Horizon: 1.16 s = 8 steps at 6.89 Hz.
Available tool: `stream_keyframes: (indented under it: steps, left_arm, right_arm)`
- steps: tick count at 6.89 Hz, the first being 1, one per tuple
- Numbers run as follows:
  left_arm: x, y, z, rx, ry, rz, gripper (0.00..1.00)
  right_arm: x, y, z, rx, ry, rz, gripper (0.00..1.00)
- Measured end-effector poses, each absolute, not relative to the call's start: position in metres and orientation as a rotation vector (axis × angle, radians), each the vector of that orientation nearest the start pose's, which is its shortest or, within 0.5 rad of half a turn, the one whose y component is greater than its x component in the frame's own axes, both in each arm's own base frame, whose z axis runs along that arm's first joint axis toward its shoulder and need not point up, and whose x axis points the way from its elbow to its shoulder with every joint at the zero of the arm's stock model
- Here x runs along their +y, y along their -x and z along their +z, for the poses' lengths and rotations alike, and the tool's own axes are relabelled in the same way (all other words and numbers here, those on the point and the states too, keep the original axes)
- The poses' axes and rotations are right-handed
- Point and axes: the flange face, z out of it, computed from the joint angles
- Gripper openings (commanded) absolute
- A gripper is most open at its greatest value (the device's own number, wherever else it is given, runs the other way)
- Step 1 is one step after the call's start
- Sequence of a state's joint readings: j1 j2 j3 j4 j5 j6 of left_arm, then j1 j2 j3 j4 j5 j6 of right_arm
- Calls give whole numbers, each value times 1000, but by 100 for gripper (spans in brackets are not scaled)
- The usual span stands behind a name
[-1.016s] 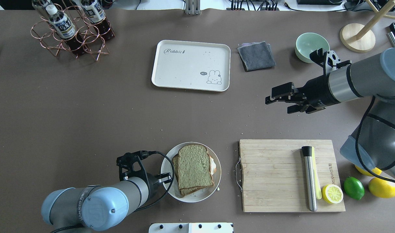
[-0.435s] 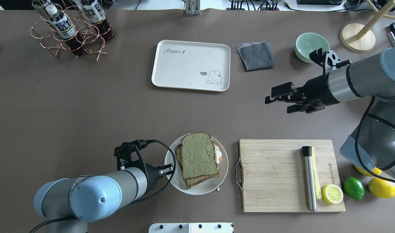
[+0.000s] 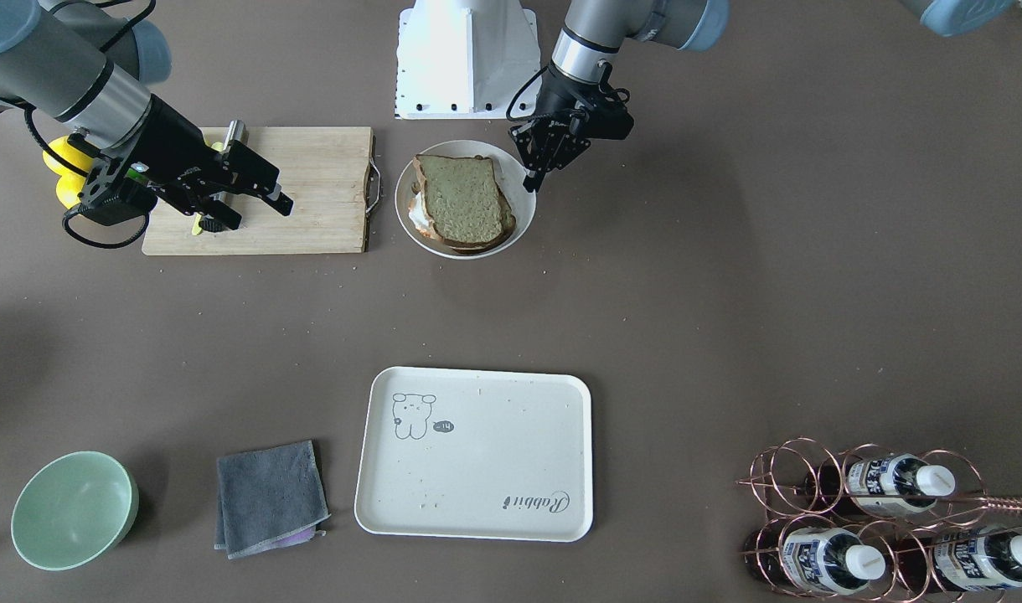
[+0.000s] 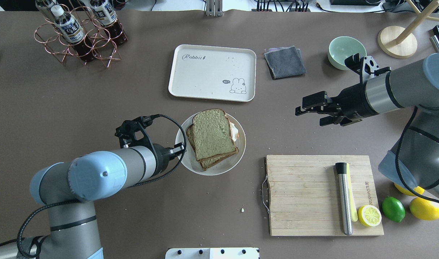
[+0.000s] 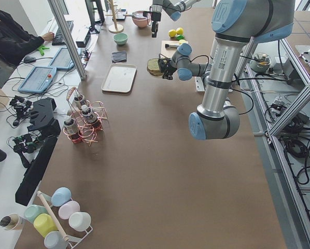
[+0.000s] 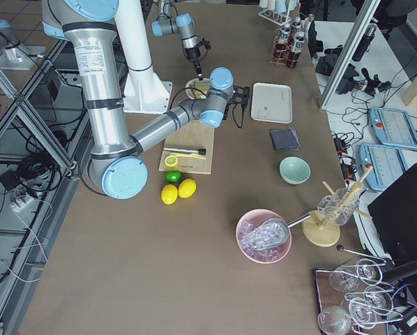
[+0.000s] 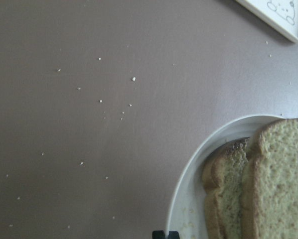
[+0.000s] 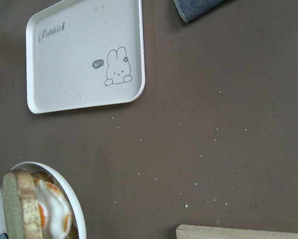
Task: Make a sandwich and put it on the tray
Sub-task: 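Carry the plate with the left gripper onto the cream tray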
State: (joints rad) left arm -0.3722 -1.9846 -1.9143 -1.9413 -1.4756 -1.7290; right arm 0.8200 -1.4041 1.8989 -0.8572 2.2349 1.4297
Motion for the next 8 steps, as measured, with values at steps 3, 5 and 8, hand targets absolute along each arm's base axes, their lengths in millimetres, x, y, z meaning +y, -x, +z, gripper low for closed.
stream_keyframes:
  steps: [3,5,8]
  left_arm:
    - [-474,-500,233,1064,-212,-731,0]
    - [-514,-540,232,1049,-189,-825,0]
    - [-550,-585,240,1035,-232,-886,0]
  right_arm:
    - [-432,303,337,-1278,-28,195,100]
    - [-432,304,340,-1272,-35,203,100]
    - [-433,309,343,-1263,-39,208,100]
